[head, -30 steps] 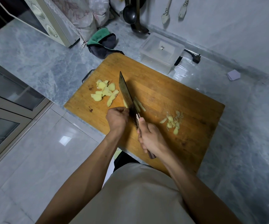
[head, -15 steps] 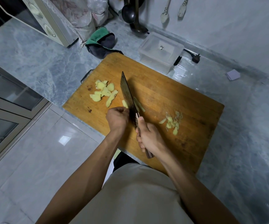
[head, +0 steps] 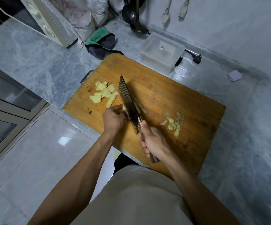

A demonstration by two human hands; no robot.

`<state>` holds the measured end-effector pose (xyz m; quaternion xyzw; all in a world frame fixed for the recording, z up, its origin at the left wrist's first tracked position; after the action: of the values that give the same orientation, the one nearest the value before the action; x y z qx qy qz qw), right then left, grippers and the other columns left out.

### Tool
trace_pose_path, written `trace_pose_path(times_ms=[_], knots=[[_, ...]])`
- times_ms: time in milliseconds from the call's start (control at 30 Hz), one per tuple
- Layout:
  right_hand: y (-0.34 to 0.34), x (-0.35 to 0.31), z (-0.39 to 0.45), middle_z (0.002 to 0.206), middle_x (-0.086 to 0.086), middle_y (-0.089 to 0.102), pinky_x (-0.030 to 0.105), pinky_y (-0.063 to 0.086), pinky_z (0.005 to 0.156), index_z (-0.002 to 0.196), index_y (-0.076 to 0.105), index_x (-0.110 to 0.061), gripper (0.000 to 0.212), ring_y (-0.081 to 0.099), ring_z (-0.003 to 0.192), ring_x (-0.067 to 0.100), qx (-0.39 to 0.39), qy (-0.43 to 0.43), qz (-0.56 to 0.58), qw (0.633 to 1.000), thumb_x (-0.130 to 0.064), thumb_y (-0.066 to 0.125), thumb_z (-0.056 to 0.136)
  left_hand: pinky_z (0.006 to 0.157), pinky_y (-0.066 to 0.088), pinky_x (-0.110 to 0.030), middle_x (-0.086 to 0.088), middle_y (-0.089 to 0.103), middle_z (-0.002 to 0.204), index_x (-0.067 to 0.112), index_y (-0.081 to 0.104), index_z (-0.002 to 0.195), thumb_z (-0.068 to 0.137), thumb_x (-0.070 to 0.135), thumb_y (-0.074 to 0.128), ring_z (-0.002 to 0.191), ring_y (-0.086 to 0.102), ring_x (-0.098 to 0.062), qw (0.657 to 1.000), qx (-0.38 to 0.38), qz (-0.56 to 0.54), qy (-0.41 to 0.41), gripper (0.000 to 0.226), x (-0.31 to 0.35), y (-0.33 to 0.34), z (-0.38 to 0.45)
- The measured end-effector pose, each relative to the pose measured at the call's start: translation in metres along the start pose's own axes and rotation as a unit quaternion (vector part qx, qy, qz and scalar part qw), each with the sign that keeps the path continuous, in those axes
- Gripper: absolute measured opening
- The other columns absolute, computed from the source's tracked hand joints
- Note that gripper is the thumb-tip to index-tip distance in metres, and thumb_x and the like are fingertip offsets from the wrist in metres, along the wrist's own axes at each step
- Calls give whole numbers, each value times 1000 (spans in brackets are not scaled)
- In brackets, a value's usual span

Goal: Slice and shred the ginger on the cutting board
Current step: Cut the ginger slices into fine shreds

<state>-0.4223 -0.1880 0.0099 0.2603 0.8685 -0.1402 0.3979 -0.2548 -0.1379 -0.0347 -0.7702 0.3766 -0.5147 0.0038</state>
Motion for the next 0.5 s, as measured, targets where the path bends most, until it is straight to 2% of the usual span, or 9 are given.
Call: trace_pose_path(times_ms=[100,300,400,500], knots=[[1,0,-3,52,-1,42,23,32,38,85,49,-12,50,36,38,12,-2,0,-11,1000,-53,31,106,82,60,-41,-8,75,104,11,70,121,87,7,63,85,73,-24,999,3,24,24,35,-6,1,3],[7,0,-2,54,0,40,23,30,39,83,47,-13,50,35,39,13,6,8,-15,1000,-55,31,106,85,58,-36,-9,74,104,6,68,122,91,8,64,83,70,-21,998,18,50,47,32,0,3,-4],[7,-2,-2,52,-1,38,22,31,38,81,45,-15,50,34,39,14,5,12,-14,1000,-55,31,106,74,57,-29,-8,73,101,5,66,125,92,7,62,77,67,-20,997,16,60,52,34,1,3,-4],[8,-3,-3,53,-2,37,23,30,40,80,44,-16,49,33,41,14,-1,16,-8,1000,-57,31,105,67,52,-17,-11,72,108,4,63,129,93,9,60,81,68,-20,996,21,63,56,37,0,2,-3]])
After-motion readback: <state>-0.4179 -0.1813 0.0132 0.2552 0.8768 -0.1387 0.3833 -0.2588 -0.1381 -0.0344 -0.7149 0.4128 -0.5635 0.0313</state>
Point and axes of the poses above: each hand's wrist, its own z-axis towards the middle knuckle, its own y-axis out of the palm, x = y × z, the point moved 4 cm from there along z, towards the middle knuckle
